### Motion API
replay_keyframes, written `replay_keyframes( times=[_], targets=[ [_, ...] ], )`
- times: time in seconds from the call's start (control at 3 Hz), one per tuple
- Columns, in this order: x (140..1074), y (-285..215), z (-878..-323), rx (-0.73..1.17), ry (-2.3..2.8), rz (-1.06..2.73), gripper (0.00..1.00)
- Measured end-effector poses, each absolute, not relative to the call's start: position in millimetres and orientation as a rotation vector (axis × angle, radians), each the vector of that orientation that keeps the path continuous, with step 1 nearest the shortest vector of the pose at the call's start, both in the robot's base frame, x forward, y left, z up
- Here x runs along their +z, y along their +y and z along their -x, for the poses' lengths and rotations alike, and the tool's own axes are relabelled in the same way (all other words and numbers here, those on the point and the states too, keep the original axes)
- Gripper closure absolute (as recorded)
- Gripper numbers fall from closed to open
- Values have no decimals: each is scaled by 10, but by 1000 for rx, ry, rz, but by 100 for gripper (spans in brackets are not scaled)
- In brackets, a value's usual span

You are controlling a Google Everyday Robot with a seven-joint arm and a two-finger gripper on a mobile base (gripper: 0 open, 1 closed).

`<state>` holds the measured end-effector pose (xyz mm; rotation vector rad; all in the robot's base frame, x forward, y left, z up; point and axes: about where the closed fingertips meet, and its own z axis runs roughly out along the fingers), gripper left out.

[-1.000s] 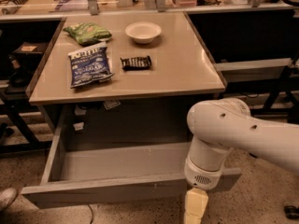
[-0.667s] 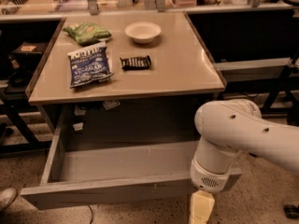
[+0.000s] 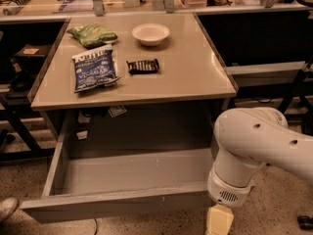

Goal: Open top drawer

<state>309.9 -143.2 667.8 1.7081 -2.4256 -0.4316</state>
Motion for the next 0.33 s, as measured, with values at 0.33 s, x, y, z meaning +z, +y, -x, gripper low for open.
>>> replay_keyframes(
  times=[0.33],
  targets=[
    [6678, -1432, -3099, -432, -2426, -1708, 0]
  ],
)
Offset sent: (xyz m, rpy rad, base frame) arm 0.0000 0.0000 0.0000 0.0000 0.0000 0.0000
